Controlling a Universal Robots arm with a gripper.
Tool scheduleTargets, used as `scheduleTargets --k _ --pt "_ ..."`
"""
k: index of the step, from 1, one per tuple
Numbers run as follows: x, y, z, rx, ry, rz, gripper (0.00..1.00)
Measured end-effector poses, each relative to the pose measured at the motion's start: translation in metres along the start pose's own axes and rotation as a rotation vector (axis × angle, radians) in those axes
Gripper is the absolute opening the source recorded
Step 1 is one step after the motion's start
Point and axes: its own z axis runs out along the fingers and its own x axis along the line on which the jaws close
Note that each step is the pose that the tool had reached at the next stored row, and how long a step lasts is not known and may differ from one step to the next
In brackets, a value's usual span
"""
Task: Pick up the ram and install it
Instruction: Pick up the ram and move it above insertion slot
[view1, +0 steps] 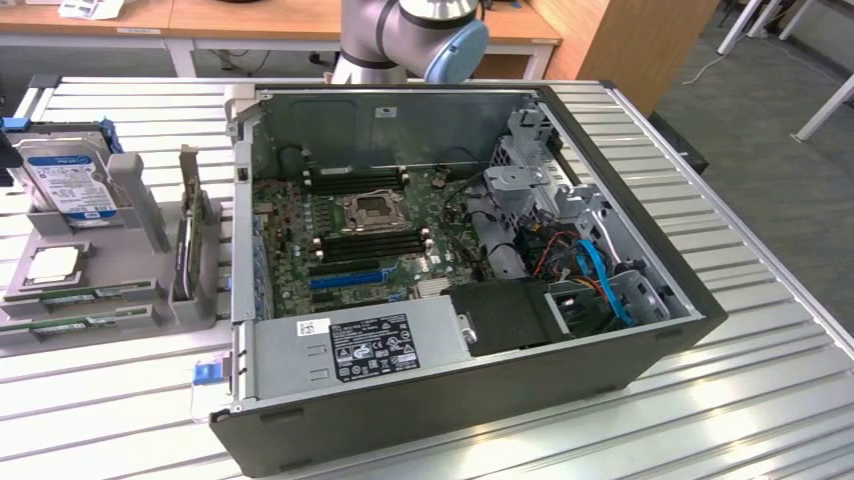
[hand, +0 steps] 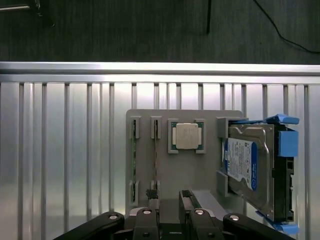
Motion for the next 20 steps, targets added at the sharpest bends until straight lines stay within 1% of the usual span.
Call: scheduleTargets --k 7,8,9,11,20 --pt "0.000 -0.0004 0.0127 0.0001 -0.0002 0.000 0.30" --pt "0.000 -0.0004 0.0134 0.0001 -0.0003 0.000 0.30" --pt "0.001 -0.0007 0.0233 0.0000 -0.0004 0.000 0.30" --pt "0.001 -0.0010 0.0346 0.0000 -0.0004 0.000 0.30" --pt "0.001 -0.0013 0.0456 0.0001 -0.0005 0.000 0.30"
